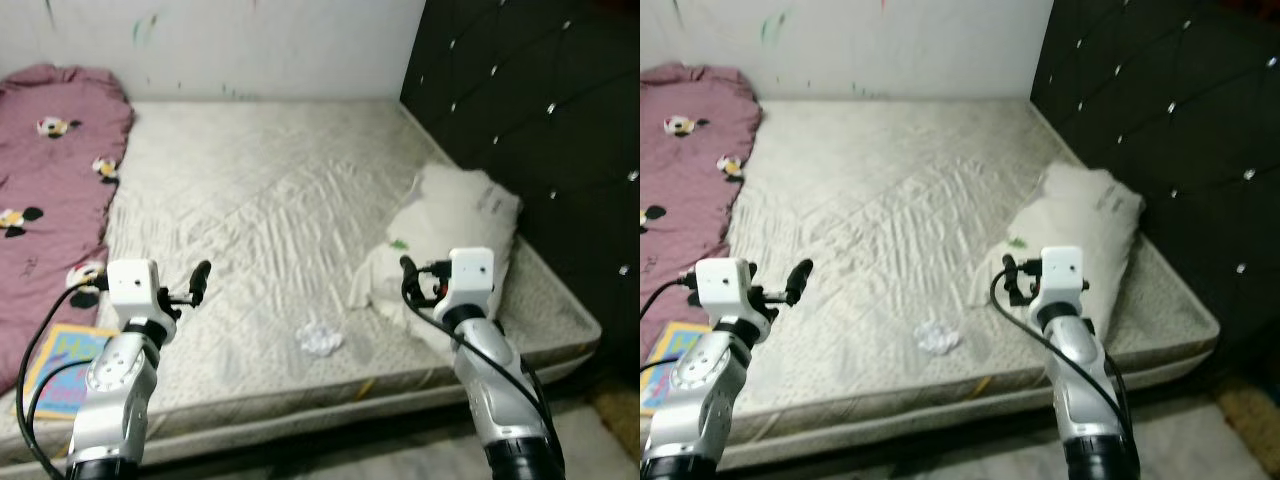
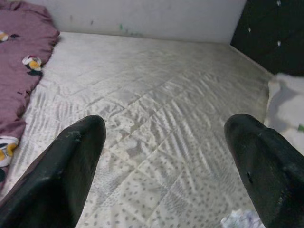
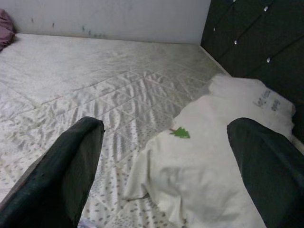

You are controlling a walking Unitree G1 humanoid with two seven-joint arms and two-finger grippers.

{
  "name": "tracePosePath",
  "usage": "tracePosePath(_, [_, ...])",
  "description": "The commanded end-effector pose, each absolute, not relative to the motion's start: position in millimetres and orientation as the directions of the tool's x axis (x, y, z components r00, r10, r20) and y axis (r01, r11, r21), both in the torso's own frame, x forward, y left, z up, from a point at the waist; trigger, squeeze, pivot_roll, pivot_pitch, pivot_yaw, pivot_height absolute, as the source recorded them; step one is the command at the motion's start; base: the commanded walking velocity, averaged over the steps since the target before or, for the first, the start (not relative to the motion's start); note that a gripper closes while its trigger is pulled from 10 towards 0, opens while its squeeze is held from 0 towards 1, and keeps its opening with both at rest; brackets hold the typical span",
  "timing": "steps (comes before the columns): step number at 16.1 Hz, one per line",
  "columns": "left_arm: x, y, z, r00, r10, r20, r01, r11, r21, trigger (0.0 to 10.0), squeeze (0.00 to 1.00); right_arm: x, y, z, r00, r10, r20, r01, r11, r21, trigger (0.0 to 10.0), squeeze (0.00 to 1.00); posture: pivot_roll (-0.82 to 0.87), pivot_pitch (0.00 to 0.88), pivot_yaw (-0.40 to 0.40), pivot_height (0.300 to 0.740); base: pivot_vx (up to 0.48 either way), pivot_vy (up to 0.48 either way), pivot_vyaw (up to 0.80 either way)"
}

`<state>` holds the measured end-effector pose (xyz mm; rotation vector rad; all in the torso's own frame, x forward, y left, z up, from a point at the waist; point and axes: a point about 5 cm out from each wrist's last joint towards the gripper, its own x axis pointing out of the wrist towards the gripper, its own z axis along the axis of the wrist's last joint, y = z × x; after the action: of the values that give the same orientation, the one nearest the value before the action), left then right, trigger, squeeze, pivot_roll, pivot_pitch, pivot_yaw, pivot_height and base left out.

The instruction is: Clean up the room

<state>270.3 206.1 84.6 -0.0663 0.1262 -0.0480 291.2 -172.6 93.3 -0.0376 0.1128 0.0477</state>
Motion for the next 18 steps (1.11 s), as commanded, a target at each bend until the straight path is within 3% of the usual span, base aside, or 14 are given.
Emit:
tracePosePath(1, [272.5, 199.0, 87.9, 0.991, -0.074, -0.109, 0.070, 0.997, -0.039, 10.0, 0.00, 291.5, -179.0, 94.8, 0.994, 0.024, -0.109, -0.028, 0.999, -0.039, 10.0, 0.00, 0.00, 0.000, -0.048, 0.740, 0.000, 0.000, 0.00])
tracePosePath(11, [273.1, 194.9, 91.7, 0.992, -0.104, -0.078, 0.094, 0.987, -0.127, 10.0, 0.00, 295.2, -174.0, 100.1, 0.995, 0.042, -0.089, -0.044, 0.999, -0.020, 10.0, 0.00, -0.01, 0.000, -0.059, 0.740, 0.000, 0.000, 0.00])
tracePosePath(18, [272.9, 194.1, 92.4, 0.991, -0.116, -0.072, 0.106, 0.986, -0.131, 10.0, 0.00, 294.7, -174.9, 99.9, 0.995, 0.043, -0.092, -0.045, 0.999, -0.015, 10.0, 0.00, -0.01, 0.000, -0.059, 0.740, 0.387, 0.000, 0.00])
